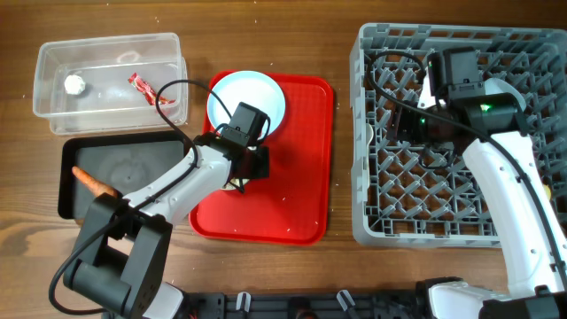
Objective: Sort waste into correct bins and load items into the dishwasher rack
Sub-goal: 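Reach the left gripper to the green rice bowl and grasp its rim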
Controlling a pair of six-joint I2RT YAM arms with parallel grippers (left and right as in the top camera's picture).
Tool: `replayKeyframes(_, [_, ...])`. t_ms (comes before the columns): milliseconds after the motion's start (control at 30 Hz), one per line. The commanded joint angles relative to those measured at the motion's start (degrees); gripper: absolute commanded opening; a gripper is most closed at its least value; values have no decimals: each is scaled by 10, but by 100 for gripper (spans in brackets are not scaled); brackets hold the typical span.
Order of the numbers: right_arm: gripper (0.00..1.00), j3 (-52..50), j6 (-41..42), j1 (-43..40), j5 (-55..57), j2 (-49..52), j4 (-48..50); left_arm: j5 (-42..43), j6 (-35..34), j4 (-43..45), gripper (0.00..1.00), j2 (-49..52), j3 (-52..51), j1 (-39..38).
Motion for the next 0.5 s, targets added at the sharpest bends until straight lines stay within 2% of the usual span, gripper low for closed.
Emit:
replayKeyframes(0, [67, 1, -10, -1, -5, -2, 2, 0, -25, -16, 14, 7, 5, -3])
replayKeyframes(67, [67, 1, -10, -1, -5, -2, 2, 0, -28, -15, 10, 7, 3, -3])
replayKeyframes(267, [67, 1, -10, -1, -5, -2, 1, -15, -34, -16, 8, 14, -6, -3])
replayKeyframes(333, [67, 1, -10, -1, -5, -2, 1, -15, -40, -16, 4, 15, -6, -3])
replayKeyframes(467, [66, 1, -11, -1, -5, -2, 0, -15, -40, -16, 4, 14, -6, -3])
